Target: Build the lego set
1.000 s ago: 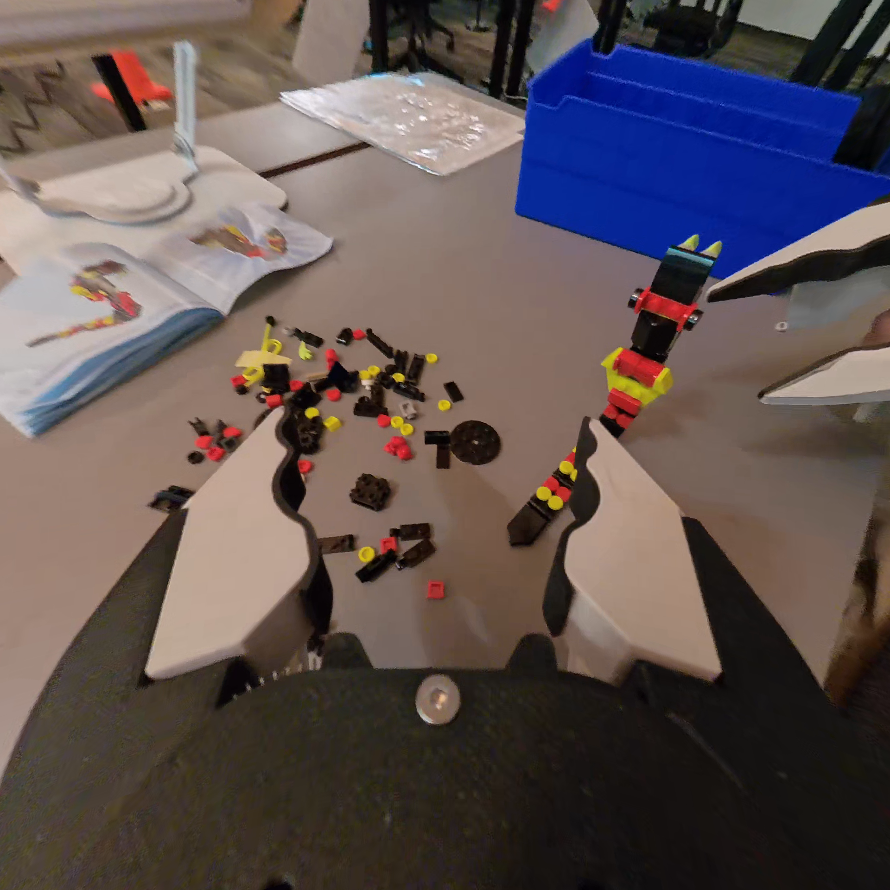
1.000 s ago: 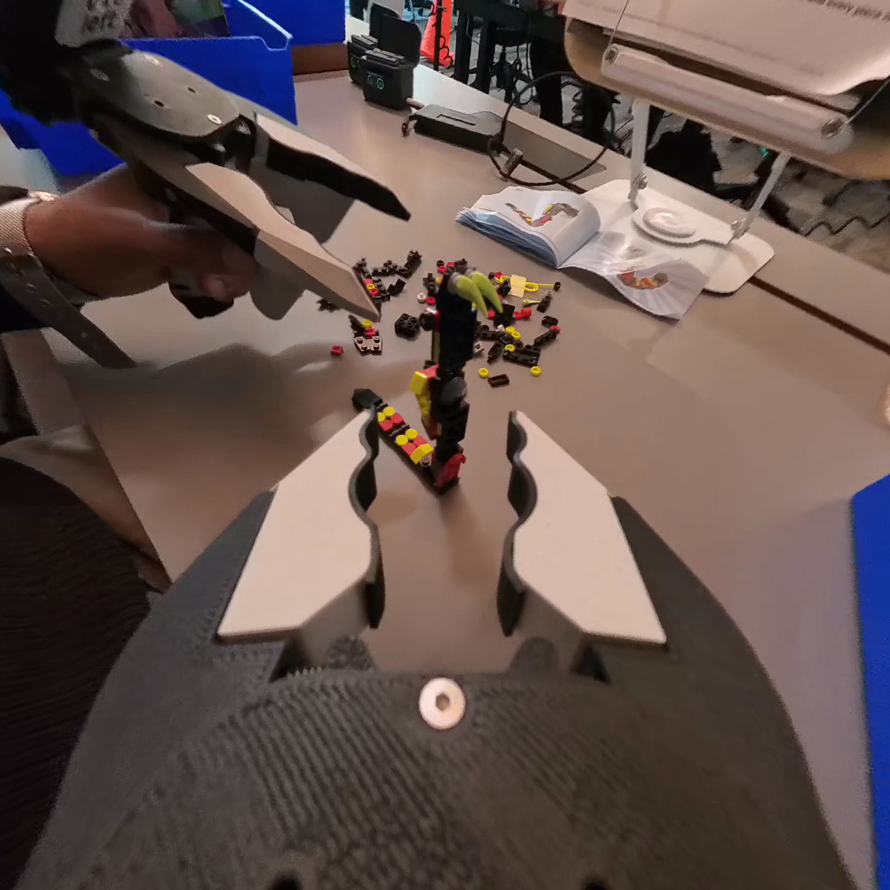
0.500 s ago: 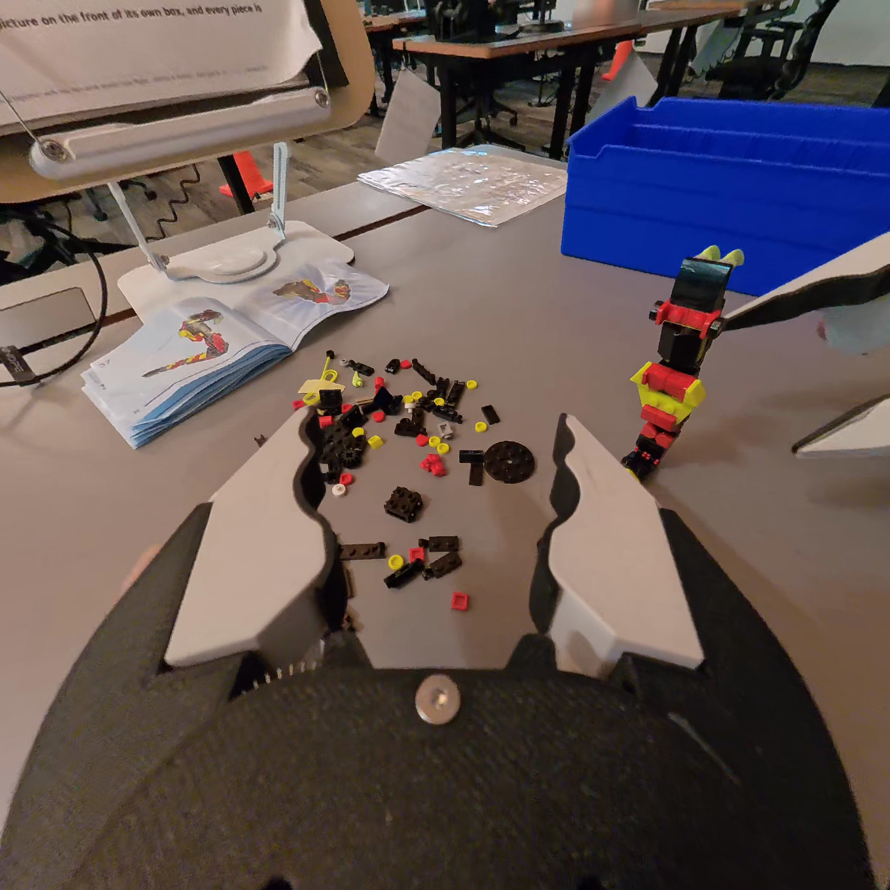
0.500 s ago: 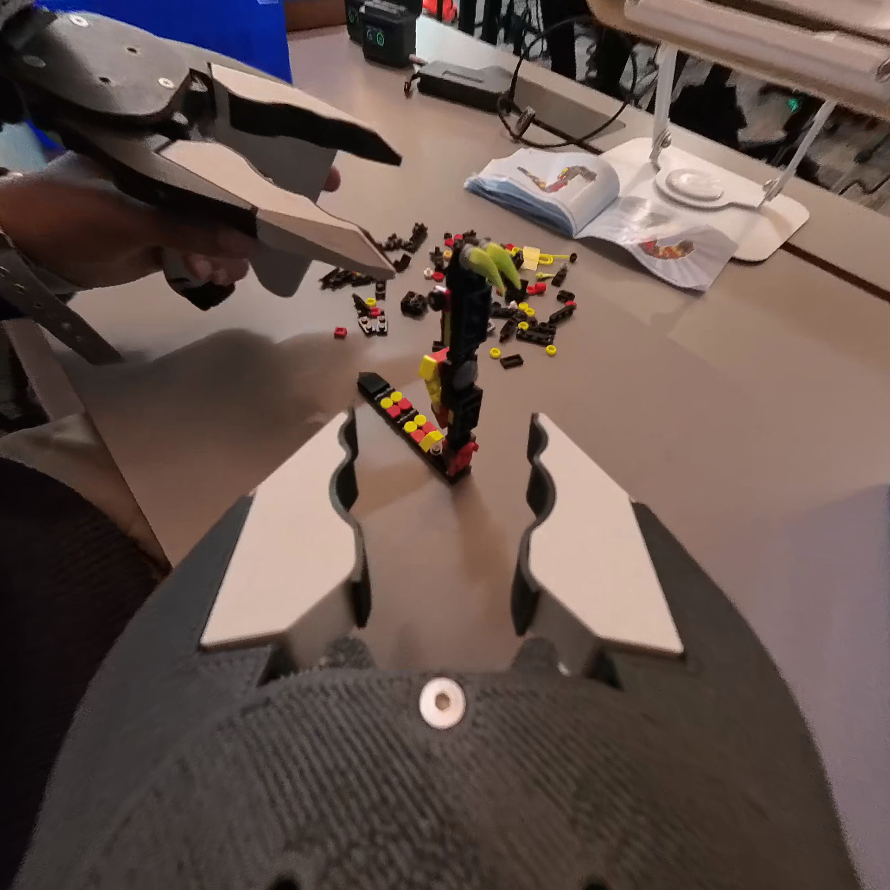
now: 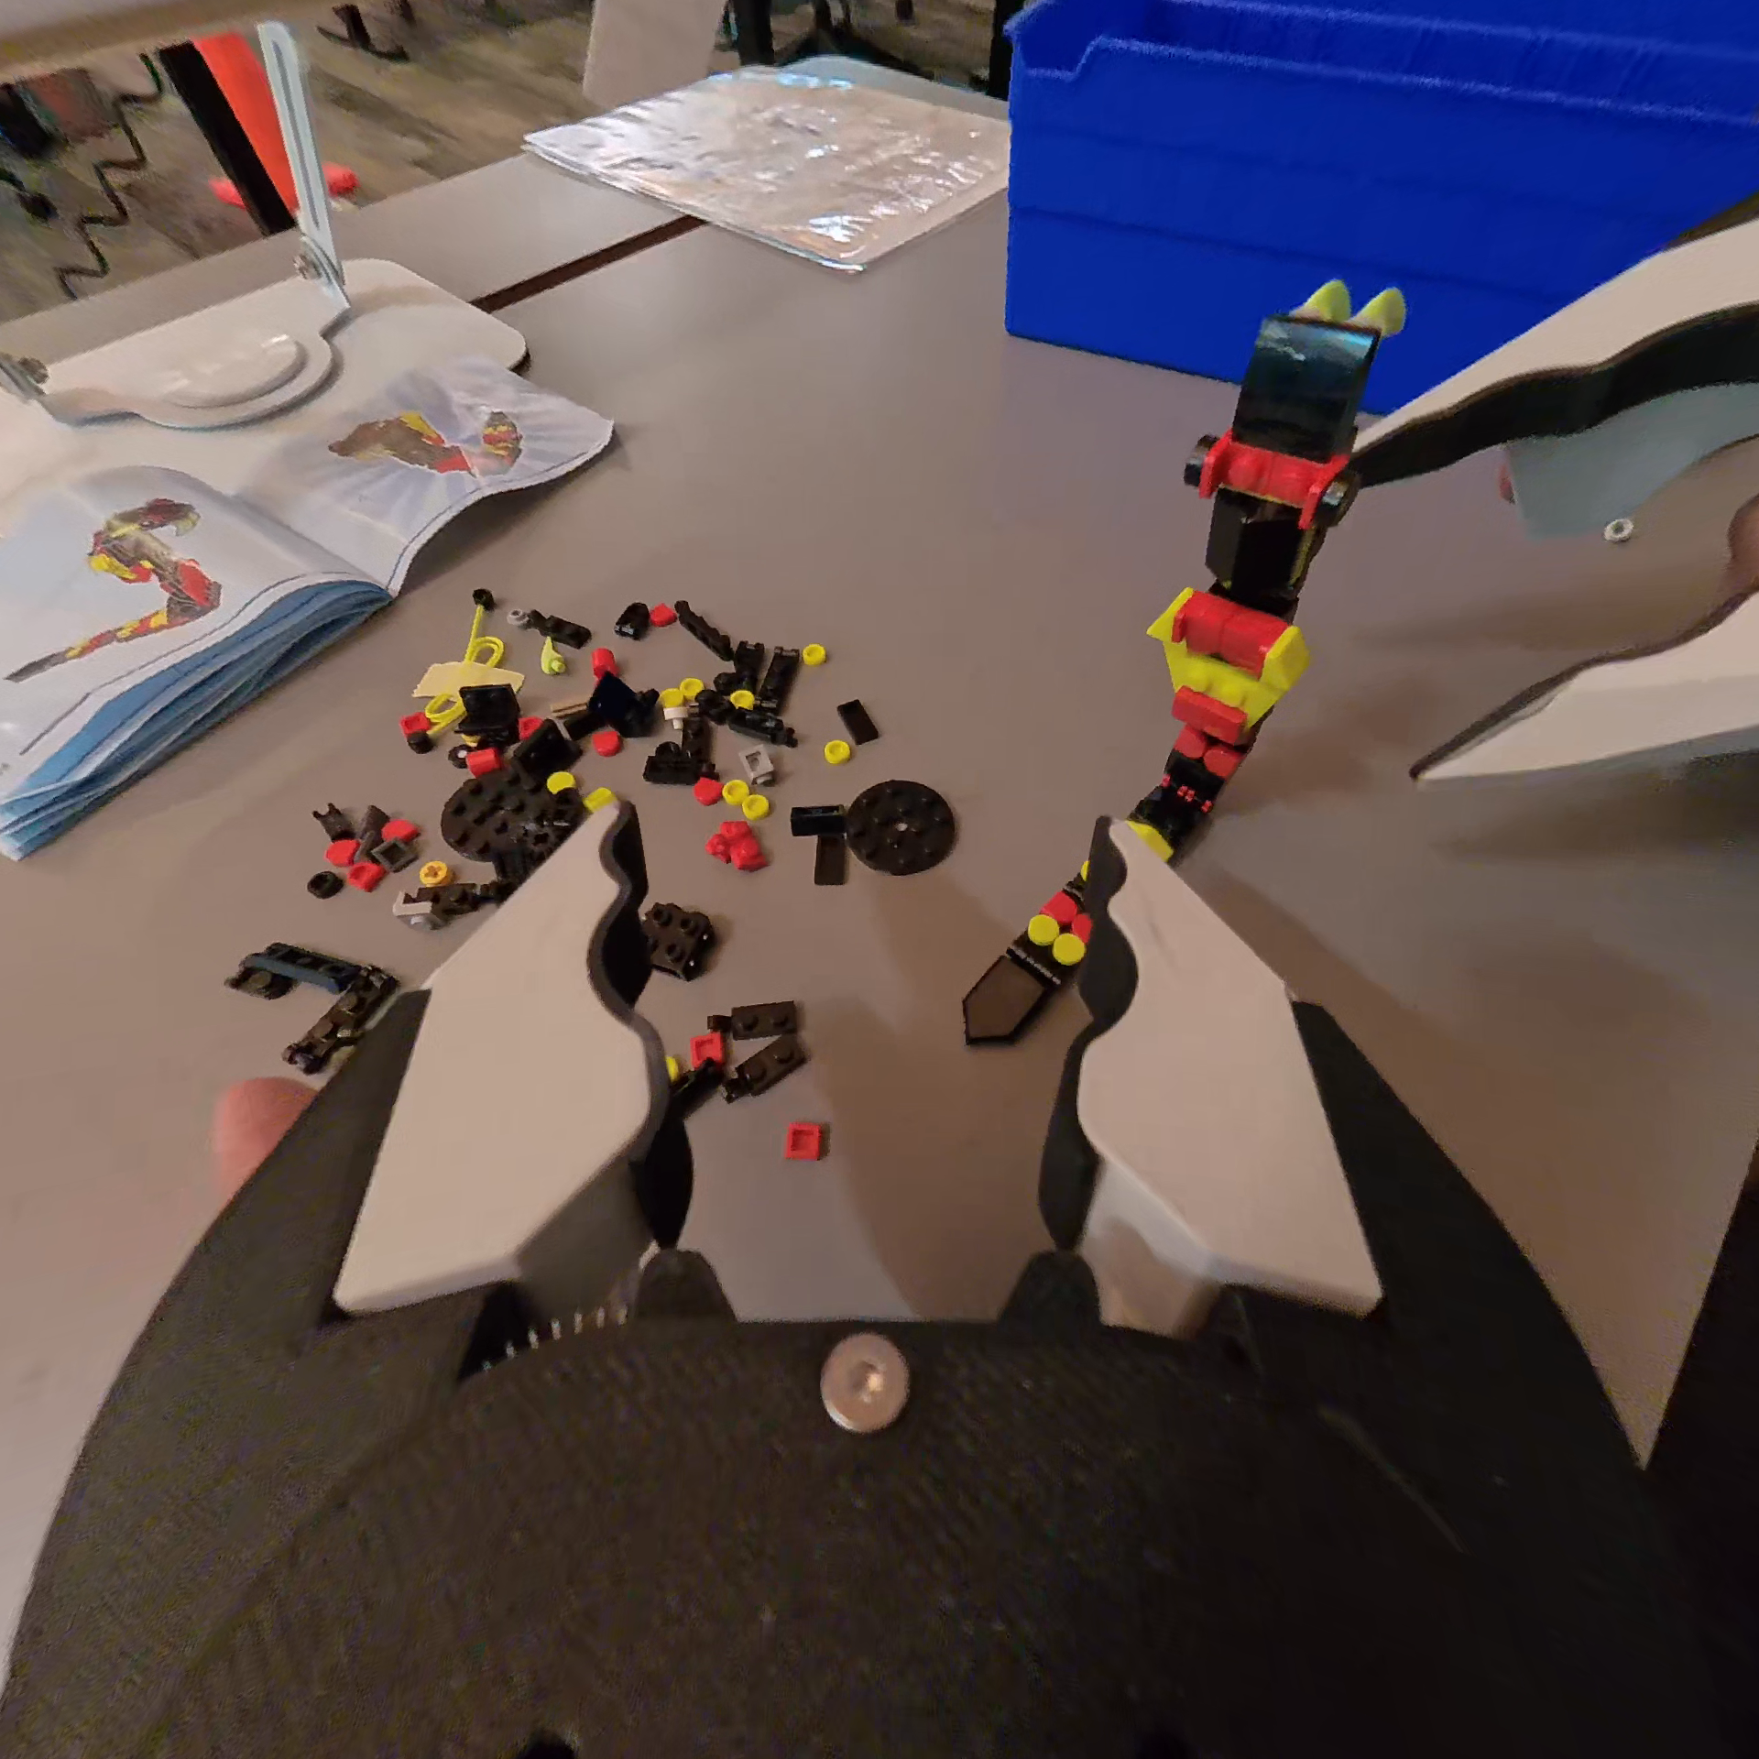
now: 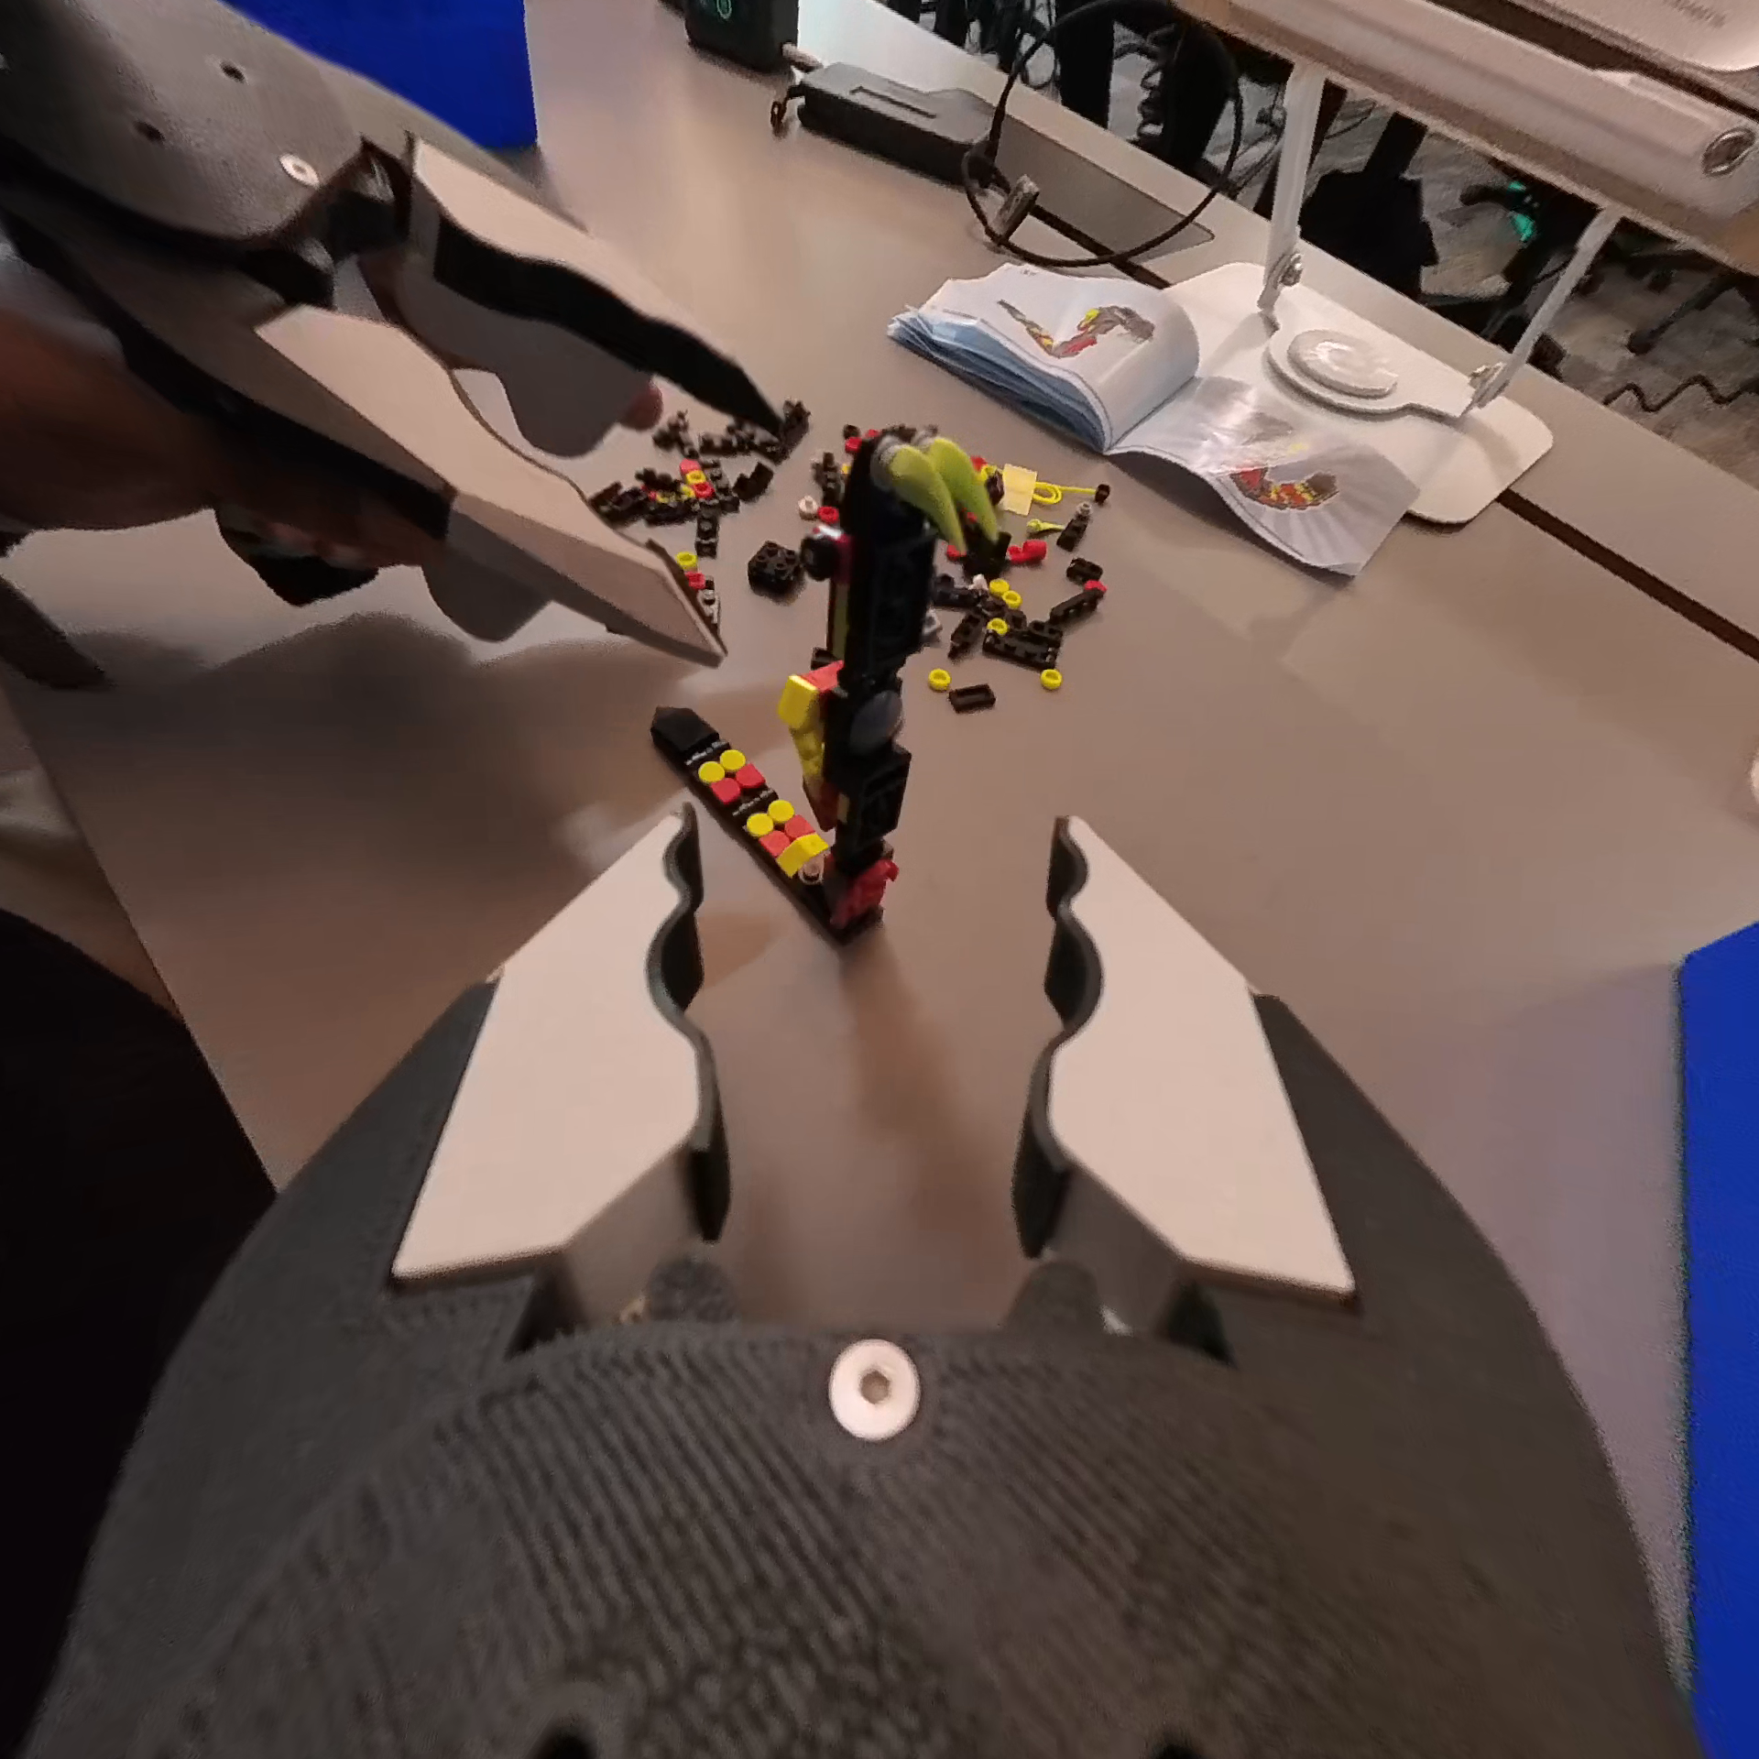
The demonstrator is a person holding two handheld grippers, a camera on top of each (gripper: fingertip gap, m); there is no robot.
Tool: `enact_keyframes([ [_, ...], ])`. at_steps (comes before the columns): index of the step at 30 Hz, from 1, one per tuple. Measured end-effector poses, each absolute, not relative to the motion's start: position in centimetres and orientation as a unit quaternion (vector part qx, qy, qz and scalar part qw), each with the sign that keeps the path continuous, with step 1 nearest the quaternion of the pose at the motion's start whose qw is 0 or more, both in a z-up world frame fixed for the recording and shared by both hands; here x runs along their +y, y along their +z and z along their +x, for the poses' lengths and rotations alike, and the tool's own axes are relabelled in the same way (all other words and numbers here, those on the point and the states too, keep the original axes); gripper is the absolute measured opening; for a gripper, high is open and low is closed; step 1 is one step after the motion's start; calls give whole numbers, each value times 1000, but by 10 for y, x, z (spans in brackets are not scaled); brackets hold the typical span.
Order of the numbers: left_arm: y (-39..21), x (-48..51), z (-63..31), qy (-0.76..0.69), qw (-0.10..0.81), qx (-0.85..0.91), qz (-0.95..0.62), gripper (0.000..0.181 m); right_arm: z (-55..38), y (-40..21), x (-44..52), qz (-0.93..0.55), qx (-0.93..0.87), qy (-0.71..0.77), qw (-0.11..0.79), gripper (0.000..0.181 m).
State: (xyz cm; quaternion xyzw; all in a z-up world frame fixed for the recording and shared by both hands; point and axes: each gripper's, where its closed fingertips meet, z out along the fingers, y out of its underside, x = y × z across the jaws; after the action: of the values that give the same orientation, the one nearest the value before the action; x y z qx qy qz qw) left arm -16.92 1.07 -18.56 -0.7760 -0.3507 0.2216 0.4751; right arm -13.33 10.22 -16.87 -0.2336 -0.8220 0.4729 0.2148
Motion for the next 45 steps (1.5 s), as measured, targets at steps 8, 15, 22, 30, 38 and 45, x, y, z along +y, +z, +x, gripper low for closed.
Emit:
enact_keyframes([
  [8, -199, 12, -167, 177, 469, -364, -785, 80, -135, -169, 99, -230, -819, 483, 207, 67],
  [15, -211, 6, -164, 129, 448, -395, -791, 72, -137, -188, 88, -238, -837, 459, 179, 68],
  [22, -227, 3, -132, 54, 410, -386, -825, 67, -142, -206, 108, -271, -852, 414, 172, 65],
  [30, -231, 16, -120, 77, 415, -303, -854, 63, -90, -184, 64, -192, -837, 474, 192, 4],
  [38, -242, 16, -127, 60, 388, -258, -883, 53, -130, -204, 36, -278, -810, 425, 294, 0],
  [45, -240, 21, -126, 21, 399, -253, -881, 36, -140, -222, 40, -298, -829, 373, 291, 0],
])
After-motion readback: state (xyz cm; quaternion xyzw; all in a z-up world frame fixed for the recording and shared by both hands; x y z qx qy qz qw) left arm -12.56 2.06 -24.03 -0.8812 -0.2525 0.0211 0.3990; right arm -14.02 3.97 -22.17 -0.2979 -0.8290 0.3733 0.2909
